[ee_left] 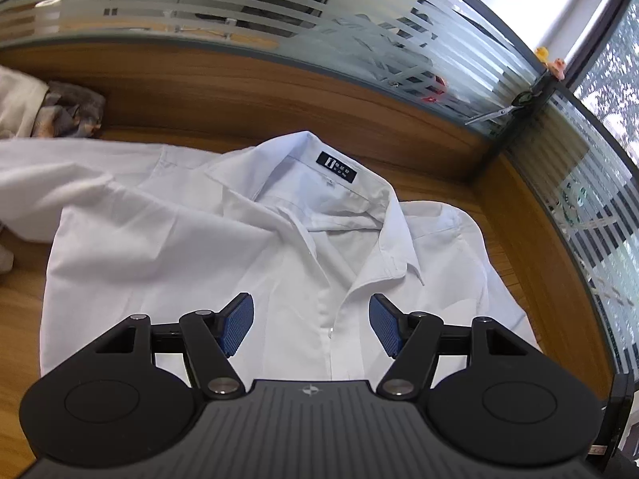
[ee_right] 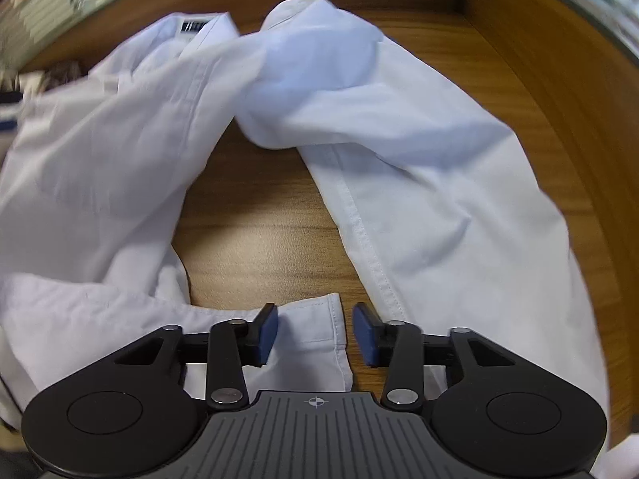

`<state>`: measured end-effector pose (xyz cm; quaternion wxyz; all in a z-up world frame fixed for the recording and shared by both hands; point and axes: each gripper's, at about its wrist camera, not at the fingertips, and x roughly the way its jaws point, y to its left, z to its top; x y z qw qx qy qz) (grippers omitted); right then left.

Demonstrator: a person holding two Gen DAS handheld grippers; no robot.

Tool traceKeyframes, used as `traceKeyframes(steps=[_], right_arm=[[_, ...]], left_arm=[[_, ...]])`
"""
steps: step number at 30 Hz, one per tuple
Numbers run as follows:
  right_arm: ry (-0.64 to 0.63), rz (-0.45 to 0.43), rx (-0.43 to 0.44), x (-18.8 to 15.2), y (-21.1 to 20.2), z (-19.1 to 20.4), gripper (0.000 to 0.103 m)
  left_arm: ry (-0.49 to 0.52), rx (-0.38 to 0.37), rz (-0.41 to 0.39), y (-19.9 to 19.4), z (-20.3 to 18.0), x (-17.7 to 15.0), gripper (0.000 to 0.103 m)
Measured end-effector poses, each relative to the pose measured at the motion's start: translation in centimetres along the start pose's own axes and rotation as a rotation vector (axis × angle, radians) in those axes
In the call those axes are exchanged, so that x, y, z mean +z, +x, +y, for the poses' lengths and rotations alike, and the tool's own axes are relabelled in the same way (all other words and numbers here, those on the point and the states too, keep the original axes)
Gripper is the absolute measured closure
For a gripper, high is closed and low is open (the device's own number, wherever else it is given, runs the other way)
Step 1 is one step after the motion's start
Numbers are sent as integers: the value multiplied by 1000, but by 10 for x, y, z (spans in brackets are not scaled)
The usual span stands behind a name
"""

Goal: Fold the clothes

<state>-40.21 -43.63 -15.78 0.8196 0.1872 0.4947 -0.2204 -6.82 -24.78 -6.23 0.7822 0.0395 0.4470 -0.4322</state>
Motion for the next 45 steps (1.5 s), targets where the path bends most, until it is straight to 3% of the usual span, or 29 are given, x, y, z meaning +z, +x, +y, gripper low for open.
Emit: traceKeyframes(steps=[3, 6, 12, 16, 20, 23, 29, 32, 35, 37, 38, 41, 43, 45], right_arm=[[15, -7, -2, 0, 0, 0, 96], [109, -37, 17, -3, -11, -5, 101], [307, -172, 5, -17, -76, 2, 101], [416, -214, -11, -32, -106, 15, 101], [491, -187, -33, -42, -103, 16, 97], [502, -147, -74, -43, -88, 6, 78], [521, -42, -45, -46, -52, -18, 63], [520, -1, -34, -44, -33, -25, 63], [519, 17, -9, -38, -21, -31, 71], [517, 35, 5, -34, -17, -32, 87], [514, 43, 12, -32, -15, -32, 99], [515, 33, 15, -32, -18, -30, 100], [532, -3, 15, -34, -30, -28, 100], [554, -50, 17, -38, -52, -26, 101]], left_arm=[[46, -18, 9, 14, -7, 13, 32], [97, -55, 27, 38, -13, 29, 32], [186, -181, 98, 100, -32, 58, 32], [192, -247, 137, 138, -48, 71, 32], [191, -254, 163, 164, -60, 74, 32], [167, -253, 181, 174, -63, 74, 32], [177, -217, 206, 188, -70, 70, 32], [186, -201, 223, 194, -70, 69, 33], [203, -190, 237, 200, -70, 69, 33], [212, -190, 241, 203, -71, 69, 33], [220, -190, 239, 203, -72, 69, 37], [272, -223, 231, 200, -78, 71, 78], [309, -217, 189, 191, -83, 75, 90], [299, -222, 159, 180, -84, 85, 94]])
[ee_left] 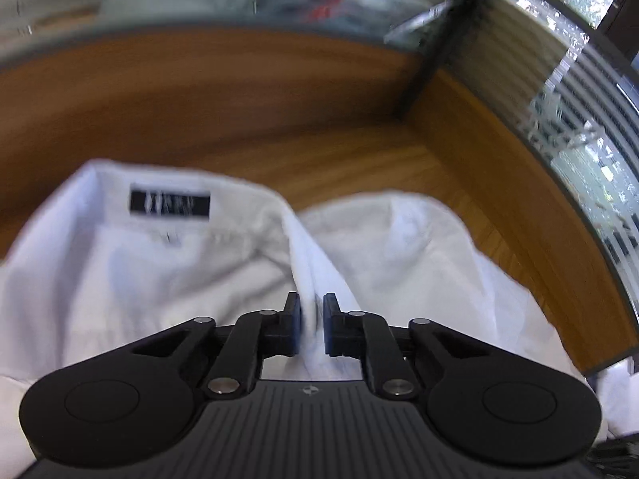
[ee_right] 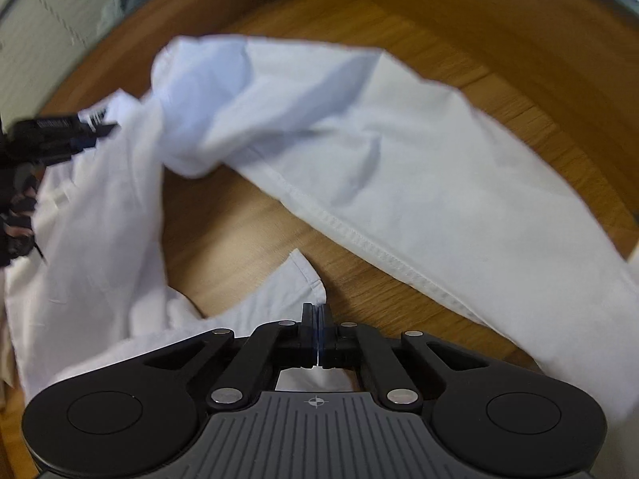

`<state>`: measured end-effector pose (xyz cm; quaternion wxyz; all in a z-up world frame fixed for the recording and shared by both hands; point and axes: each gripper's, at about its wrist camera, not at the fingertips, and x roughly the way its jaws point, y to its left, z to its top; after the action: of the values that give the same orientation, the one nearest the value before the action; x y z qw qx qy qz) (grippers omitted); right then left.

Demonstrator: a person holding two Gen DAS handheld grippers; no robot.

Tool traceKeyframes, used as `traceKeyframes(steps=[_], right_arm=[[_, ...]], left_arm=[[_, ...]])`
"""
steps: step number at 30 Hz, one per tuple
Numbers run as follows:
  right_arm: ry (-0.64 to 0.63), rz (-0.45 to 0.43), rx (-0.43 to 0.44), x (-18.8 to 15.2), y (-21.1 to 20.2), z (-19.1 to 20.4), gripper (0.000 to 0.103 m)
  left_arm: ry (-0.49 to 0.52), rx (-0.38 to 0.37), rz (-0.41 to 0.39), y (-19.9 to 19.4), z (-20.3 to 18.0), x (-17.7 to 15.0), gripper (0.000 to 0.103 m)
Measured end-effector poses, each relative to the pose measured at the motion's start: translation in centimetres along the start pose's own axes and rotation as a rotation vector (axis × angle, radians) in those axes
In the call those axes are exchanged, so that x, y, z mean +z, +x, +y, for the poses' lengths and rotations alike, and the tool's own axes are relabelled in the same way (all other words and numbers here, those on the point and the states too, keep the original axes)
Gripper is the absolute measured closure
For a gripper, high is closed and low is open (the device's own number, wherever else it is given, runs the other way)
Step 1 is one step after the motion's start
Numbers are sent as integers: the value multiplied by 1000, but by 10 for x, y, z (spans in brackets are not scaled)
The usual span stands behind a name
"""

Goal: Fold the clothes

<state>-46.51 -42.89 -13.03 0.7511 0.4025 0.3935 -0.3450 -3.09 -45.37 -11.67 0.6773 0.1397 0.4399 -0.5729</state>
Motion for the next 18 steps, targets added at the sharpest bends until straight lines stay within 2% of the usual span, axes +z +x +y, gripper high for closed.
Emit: traceKeyframes(steps=[5, 10, 14, 18], right_arm=[[66, -124, 50, -18, -75, 4, 101], [111, -198, 75, -59, -146, 20, 101], [137, -184, 81, -102, -173, 49, 101], [176, -124, 74, -147, -157, 77, 100]], left_arm=[[-22, -24, -53, -35, 4, 29, 97], [-48, -22, -74, -73, 20, 57, 97], [-36, 30, -86, -103, 38, 69, 97], [38, 114, -81, -113, 55, 64, 97]])
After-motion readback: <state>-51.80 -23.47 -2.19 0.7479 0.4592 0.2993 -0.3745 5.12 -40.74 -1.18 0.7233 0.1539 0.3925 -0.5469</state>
